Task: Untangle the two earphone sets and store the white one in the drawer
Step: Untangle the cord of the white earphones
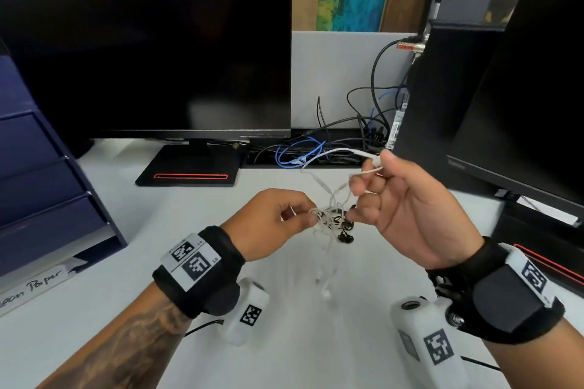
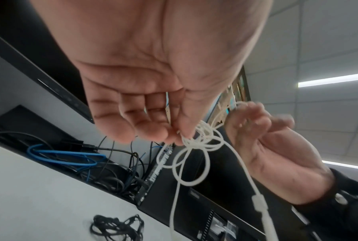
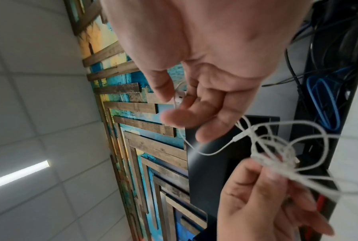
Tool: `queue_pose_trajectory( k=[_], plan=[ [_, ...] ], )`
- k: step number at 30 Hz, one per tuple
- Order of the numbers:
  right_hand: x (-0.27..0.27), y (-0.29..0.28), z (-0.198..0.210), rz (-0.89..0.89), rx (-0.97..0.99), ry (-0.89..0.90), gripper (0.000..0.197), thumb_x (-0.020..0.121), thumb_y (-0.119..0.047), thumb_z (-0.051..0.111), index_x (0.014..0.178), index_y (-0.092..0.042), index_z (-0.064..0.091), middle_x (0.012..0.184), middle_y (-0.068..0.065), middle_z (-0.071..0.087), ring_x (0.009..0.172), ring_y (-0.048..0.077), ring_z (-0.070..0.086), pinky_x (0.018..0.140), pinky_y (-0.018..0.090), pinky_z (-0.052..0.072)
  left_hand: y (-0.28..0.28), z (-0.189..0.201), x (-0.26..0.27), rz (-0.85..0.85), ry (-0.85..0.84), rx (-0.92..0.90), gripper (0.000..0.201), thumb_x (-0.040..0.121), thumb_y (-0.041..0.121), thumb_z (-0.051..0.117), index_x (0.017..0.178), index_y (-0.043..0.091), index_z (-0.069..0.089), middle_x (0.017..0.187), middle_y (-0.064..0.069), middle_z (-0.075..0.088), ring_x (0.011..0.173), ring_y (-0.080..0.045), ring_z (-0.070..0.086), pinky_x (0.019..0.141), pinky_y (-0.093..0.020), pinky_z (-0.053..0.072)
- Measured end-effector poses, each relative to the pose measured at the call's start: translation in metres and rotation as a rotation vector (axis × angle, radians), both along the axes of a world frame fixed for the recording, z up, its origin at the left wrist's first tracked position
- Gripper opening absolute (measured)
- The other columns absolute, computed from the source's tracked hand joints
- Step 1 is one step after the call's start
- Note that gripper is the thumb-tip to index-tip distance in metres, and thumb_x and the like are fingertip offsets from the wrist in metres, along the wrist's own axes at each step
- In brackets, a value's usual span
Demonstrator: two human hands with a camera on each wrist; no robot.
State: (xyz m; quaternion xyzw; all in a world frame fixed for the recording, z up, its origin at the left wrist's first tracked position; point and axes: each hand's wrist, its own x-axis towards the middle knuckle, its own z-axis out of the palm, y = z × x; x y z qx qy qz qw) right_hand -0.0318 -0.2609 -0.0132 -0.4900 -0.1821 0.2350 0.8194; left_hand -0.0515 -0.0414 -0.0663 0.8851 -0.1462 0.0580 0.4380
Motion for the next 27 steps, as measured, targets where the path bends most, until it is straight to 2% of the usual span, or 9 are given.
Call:
queue_pose_trajectory(
  k=[4,10,12,14,16,18,21,24,27],
  plan=[
    [0.004,-0.004,0.000,-0.174,-0.175,-0.085,0.024,0.088,-0.036,0.058,0.092,-0.012,0.061,0.064,0.000,0.043,0.042,0.011,0.027,0.055,0.029,0.045,0.020,0.005,0.006,0.146,-0.039,-0.050,0.019,0.094,0.015,0.064,0.083,0.028,0.072,0.085,0.015,0.072,0.065,0.001,0.057,0.059,-0.009,0.044],
    [0.017,-0.007,-0.016,-0.339,-0.472,-0.270,0.032,0.096,-0.034,0.064,0.076,-0.011,0.052,0.067,0.002,0.049,0.056,0.017,0.041,0.065,0.035,0.045,0.039,0.011,0.012,0.370,-0.119,-0.156,0.011,0.093,0.023,0.066,0.089,0.022,0.076,0.085,0.012,0.068,0.077,-0.013,0.062,0.069,-0.029,0.053],
    [0.021,-0.008,-0.023,-0.377,-0.625,-0.395,0.036,0.093,-0.044,0.068,0.083,-0.011,0.057,0.080,-0.002,0.059,0.069,0.015,0.055,0.073,0.035,0.048,0.037,0.017,0.010,0.350,-0.130,-0.181,0.014,0.095,0.018,0.063,0.089,0.019,0.076,0.083,0.007,0.070,0.074,-0.013,0.064,0.067,-0.028,0.054],
    [0.018,-0.006,-0.029,-0.488,-0.722,-0.555,0.037,0.086,-0.055,0.068,0.107,-0.026,0.060,0.111,-0.013,0.063,0.099,0.004,0.061,0.082,0.023,0.047,0.031,0.024,0.004,0.289,-0.159,-0.153,0.016,0.096,0.014,0.061,0.089,0.017,0.075,0.081,0.004,0.071,0.068,-0.008,0.062,0.063,-0.020,0.050],
    [0.011,-0.003,-0.027,-0.594,-0.684,-0.715,0.042,0.088,-0.053,0.067,0.123,-0.032,0.054,0.131,-0.015,0.055,0.121,0.000,0.053,0.089,0.016,0.045,0.023,0.030,-0.001,0.228,-0.190,-0.139,0.015,0.096,0.013,0.060,0.090,0.014,0.074,0.080,0.002,0.071,0.067,-0.006,0.062,0.064,-0.016,0.048],
    [0.003,0.002,-0.023,-0.590,-0.622,-0.878,0.037,0.095,-0.039,0.065,0.129,-0.028,0.056,0.136,-0.015,0.055,0.130,0.004,0.050,0.097,0.015,0.043,0.014,0.036,-0.005,0.175,-0.213,-0.145,0.014,0.096,0.013,0.061,0.091,0.012,0.074,0.081,0.002,0.071,0.070,-0.007,0.064,0.067,-0.015,0.047],
    [-0.004,0.008,-0.022,-0.444,-0.663,-0.987,0.027,0.097,-0.025,0.065,0.123,-0.024,0.066,0.125,-0.016,0.066,0.120,0.001,0.057,0.094,0.011,0.043,0.002,0.040,-0.011,0.101,-0.222,-0.198,0.012,0.094,0.011,0.063,0.094,0.013,0.075,0.081,0.001,0.072,0.072,-0.009,0.067,0.067,-0.015,0.049],
    [-0.007,0.009,-0.023,-0.340,-0.671,-0.852,0.006,0.095,-0.024,0.068,0.096,-0.025,0.074,0.094,-0.012,0.074,0.083,0.008,0.067,0.071,0.007,0.047,-0.001,0.040,-0.013,0.085,-0.218,-0.243,0.012,0.092,0.011,0.067,0.094,0.019,0.074,0.078,0.004,0.072,0.073,-0.010,0.068,0.066,-0.019,0.050],
    [0.000,0.004,-0.022,-0.427,-0.687,-0.852,0.013,0.098,-0.017,0.065,0.086,-0.022,0.068,0.082,-0.011,0.069,0.079,0.006,0.063,0.072,0.014,0.046,0.005,0.037,-0.010,0.121,-0.245,-0.156,0.007,0.092,0.019,0.069,0.091,0.025,0.073,0.078,0.006,0.069,0.075,-0.013,0.064,0.065,-0.024,0.050]
  ],
)
